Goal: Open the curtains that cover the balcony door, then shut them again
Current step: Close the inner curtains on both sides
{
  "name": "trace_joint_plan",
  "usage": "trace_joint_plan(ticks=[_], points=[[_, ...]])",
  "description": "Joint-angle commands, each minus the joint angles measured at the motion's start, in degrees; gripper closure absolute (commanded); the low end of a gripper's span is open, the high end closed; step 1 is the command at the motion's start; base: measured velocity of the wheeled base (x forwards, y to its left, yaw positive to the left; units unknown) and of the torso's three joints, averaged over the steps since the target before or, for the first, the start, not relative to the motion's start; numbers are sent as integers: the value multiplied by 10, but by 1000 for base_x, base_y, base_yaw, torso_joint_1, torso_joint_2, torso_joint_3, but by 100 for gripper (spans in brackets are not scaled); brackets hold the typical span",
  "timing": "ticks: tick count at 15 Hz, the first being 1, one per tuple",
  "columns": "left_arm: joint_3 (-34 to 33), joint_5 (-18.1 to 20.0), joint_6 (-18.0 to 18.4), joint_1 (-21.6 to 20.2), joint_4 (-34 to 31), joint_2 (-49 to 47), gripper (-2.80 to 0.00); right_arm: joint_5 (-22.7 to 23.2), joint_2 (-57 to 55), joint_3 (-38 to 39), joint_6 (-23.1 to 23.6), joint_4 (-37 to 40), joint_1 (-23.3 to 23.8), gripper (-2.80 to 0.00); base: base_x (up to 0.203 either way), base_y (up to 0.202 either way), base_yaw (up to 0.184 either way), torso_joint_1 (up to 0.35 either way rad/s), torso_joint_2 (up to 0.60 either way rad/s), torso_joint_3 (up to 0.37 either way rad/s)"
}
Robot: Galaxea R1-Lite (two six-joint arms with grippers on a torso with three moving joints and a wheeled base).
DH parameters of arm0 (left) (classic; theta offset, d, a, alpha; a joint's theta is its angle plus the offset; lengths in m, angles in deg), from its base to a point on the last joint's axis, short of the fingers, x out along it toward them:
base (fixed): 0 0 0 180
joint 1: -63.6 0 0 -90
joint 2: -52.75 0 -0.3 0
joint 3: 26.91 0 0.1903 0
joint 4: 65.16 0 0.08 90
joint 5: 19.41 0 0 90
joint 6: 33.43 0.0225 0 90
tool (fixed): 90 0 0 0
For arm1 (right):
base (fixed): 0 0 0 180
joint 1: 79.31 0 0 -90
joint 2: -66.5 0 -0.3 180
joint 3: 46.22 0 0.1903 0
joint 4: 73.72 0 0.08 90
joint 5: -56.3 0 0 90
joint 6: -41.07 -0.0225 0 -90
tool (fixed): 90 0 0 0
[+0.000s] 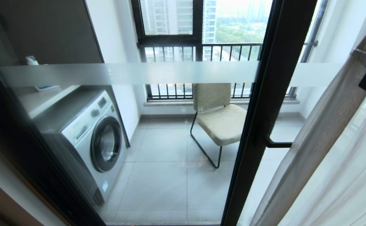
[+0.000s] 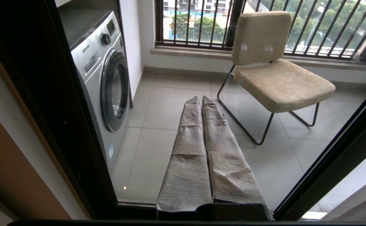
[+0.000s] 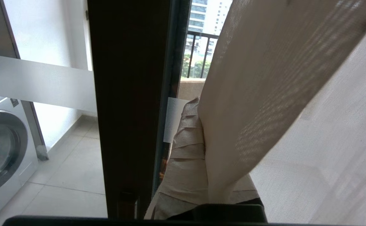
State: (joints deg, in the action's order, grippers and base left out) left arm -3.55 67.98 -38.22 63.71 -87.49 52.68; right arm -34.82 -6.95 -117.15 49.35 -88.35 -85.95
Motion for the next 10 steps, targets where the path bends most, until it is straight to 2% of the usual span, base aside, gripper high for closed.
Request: trace_joint_plan(ticks=[1, 10], points=[[0, 0, -1, 0, 0, 0, 0, 0, -1, 0, 1, -2, -1, 0, 0, 187, 1, 6, -2, -2], [0, 0, 0, 0, 0, 0, 0, -2, 0, 1, 1, -3, 0, 0, 0, 191, 1, 3, 2, 2]])
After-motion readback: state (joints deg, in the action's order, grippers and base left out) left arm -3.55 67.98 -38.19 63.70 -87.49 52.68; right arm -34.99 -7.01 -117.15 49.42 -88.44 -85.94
